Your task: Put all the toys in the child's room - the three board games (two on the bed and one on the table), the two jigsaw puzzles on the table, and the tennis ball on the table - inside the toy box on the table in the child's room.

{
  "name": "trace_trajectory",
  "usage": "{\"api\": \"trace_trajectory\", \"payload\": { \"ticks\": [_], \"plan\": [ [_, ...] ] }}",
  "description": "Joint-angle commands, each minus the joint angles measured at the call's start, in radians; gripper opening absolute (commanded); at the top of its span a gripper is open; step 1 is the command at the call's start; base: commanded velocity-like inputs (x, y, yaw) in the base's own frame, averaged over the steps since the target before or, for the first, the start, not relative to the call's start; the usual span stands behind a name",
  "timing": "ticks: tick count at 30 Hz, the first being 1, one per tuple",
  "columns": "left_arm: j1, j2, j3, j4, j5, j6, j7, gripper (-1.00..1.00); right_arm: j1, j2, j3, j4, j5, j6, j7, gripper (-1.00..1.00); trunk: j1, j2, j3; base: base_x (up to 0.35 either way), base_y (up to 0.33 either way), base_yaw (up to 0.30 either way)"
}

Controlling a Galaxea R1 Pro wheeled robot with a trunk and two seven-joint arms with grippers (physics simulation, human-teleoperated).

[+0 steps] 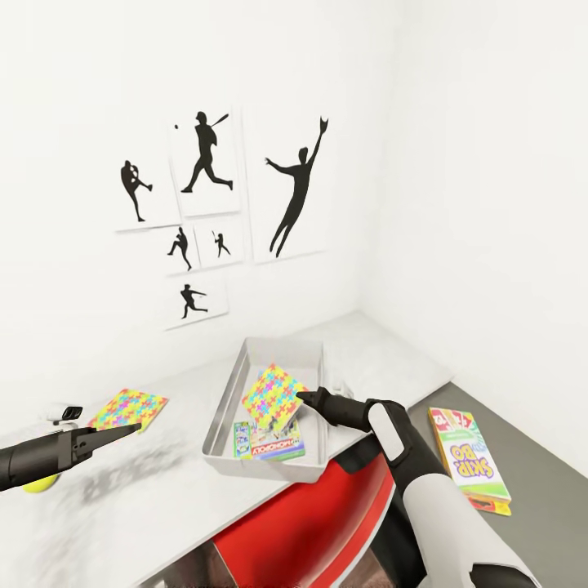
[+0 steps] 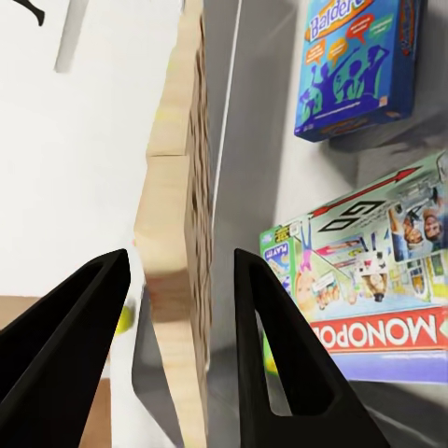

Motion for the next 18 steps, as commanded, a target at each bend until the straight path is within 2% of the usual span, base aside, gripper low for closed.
{"api": "trace_trajectory", "payload": {
  "ticks": [1, 18],
  "plan": [
    [-0.001, 0.0, 0.0, 0.0, -0.001, 0.01, -0.004, 1.0, -0.001, 0.001, -0.006, 0.0, 0.001, 0.008, 0.003, -1.0, 0.001, -0.002, -0.004, 0.0, 0.0, 0.0],
    [-0.001, 0.001, 0.0, 0.0, -0.001, 0.01, -0.004, 1.0, -0.001, 0.001, -0.006, 0.0, 0.001, 0.009, 0.003, -1.0, 0.001, -0.002, -0.032, 0.0, 0.0, 0.0]
  ]
}}
